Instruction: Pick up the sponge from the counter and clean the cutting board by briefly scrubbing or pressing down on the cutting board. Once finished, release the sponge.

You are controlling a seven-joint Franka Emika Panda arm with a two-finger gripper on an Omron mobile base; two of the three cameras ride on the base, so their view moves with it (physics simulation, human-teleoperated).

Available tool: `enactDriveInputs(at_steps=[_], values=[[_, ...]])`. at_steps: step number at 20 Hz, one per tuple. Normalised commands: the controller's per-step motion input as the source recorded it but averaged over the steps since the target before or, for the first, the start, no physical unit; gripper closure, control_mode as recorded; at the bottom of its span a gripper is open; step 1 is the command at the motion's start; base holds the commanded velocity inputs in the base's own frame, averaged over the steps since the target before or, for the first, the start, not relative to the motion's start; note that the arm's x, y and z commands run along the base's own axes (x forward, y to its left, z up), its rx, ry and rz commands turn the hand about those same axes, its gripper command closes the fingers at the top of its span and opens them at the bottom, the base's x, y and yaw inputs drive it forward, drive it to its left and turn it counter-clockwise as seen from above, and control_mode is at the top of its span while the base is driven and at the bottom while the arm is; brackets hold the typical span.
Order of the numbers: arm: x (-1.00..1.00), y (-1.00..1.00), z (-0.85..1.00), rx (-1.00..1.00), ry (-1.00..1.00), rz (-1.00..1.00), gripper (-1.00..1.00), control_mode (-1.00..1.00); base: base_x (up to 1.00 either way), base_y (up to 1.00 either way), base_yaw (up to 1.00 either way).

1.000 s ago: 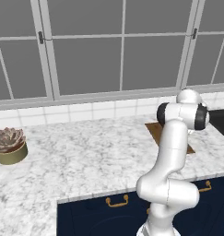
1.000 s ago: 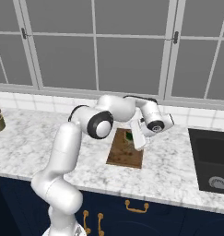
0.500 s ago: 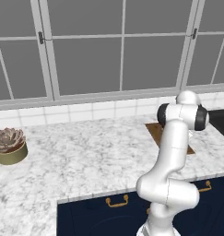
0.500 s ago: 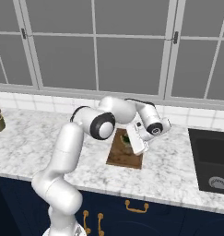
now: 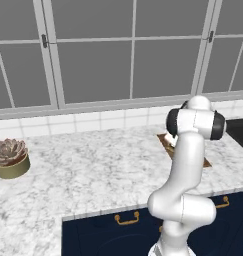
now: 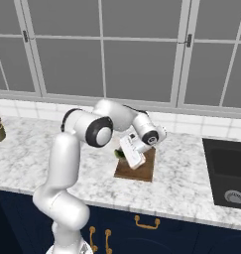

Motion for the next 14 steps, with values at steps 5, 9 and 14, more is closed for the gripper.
enactDriveInputs(at_steps=[5, 9, 14], values=[[-0.73, 1.00, -0.13, -0.07, 0.32, 0.15, 1.00, -1.00, 0.00, 0.00, 0.00], [-0.64, 1.00, -0.03, -0.09, 0.42, 0.18, 1.00, -1.00, 0.00, 0.00, 0.00], [-0.69, 0.69, 0.42, -0.01, 0.16, 0.13, 1.00, -1.00, 0.00, 0.00, 0.00]])
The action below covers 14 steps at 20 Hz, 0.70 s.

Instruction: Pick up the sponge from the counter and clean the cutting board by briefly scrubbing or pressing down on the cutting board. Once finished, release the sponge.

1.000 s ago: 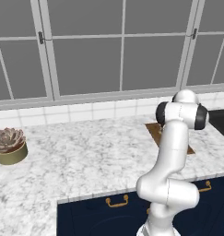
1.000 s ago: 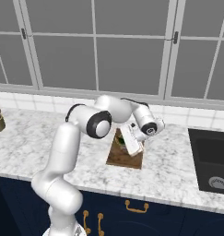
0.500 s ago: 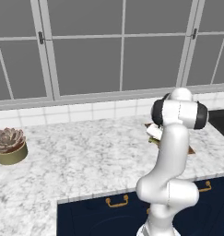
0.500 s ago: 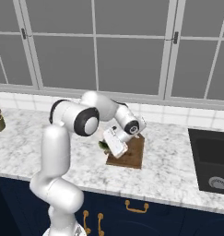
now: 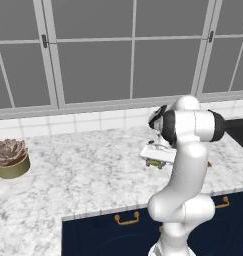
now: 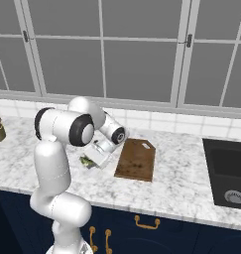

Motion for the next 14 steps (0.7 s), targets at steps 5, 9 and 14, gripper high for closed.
enactDriveInputs(at_steps=[5, 9, 14], values=[[-0.11, -0.88, 0.97, 0.35, -0.41, -0.06, 1.00, -1.00, 0.00, 0.00, 0.00], [0.37, -1.00, 0.85, 0.20, -0.32, -0.03, 1.00, -1.00, 0.00, 0.00, 0.00], [0.47, -1.00, 0.43, 0.00, -0.02, -0.21, 1.00, -1.00, 0.00, 0.00, 0.00]])
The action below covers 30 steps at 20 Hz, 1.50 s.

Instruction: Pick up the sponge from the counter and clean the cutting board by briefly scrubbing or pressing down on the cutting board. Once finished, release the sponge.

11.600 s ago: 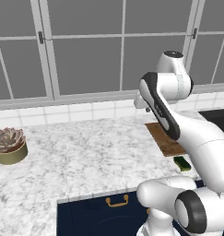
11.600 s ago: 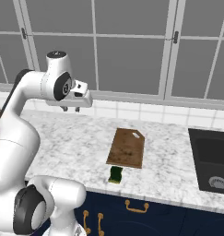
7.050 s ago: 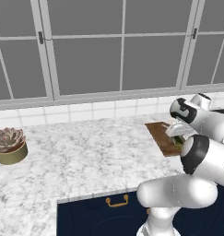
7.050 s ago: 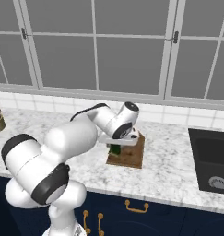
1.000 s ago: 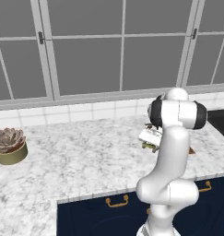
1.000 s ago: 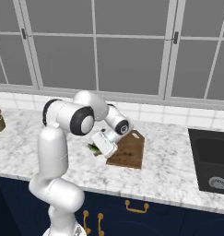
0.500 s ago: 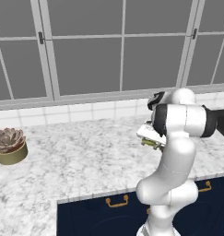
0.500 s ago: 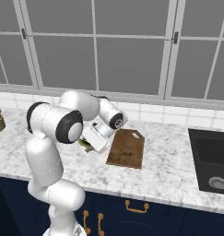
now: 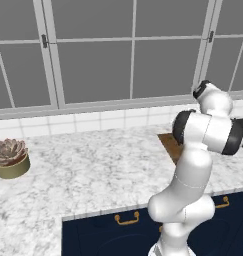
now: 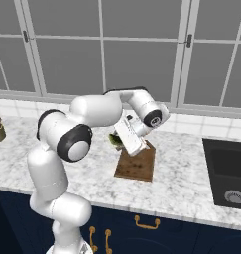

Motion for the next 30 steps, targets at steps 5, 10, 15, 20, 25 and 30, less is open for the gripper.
enactDriveInputs(at_steps=[5, 10, 15, 20, 25, 30], values=[[0.29, -0.80, -0.55, 0.00, -0.29, -0.23, 1.00, -1.00, 0.00, 0.00, 0.00], [0.53, 0.16, -0.99, -0.05, -0.31, -0.01, 1.00, -1.00, 0.00, 0.00, 0.00], [0.98, 0.23, -0.65, 0.00, 0.14, 0.08, 1.00, -1.00, 0.00, 0.00, 0.00], [0.50, 0.00, -1.00, 0.01, 0.28, 0.07, 1.00, -1.00, 0.00, 0.00, 0.00], [-0.17, 0.42, -1.00, 0.04, 0.22, 0.08, 1.00, -1.00, 0.00, 0.00, 0.00], [-1.00, 1.00, -1.00, 0.04, 0.16, 0.17, 1.00, -1.00, 0.00, 0.00, 0.00]])
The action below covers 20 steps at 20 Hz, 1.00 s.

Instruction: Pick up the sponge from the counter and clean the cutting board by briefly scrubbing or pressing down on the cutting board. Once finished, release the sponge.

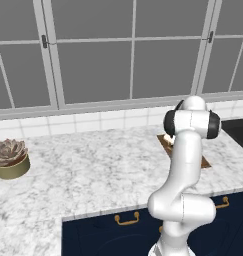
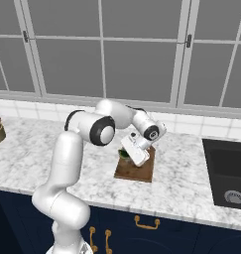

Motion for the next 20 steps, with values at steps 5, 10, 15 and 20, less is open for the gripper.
enactDriveInputs(at_steps=[5, 10, 15, 20], values=[[-0.75, 1.00, -0.67, 0.00, 0.40, 0.18, 1.00, -1.00, 0.00, 0.00, 0.00], [-0.40, 1.00, -0.17, 0.00, 0.60, 0.27, 1.00, -1.00, 0.00, 0.00, 0.00], [-0.07, 1.00, 0.00, 0.05, 0.71, 0.45, 1.00, -1.00, 0.00, 0.00, 0.00], [-0.02, 0.91, -0.31, 0.03, 0.75, 0.54, 1.00, -1.00, 0.00, 0.00, 0.00]])
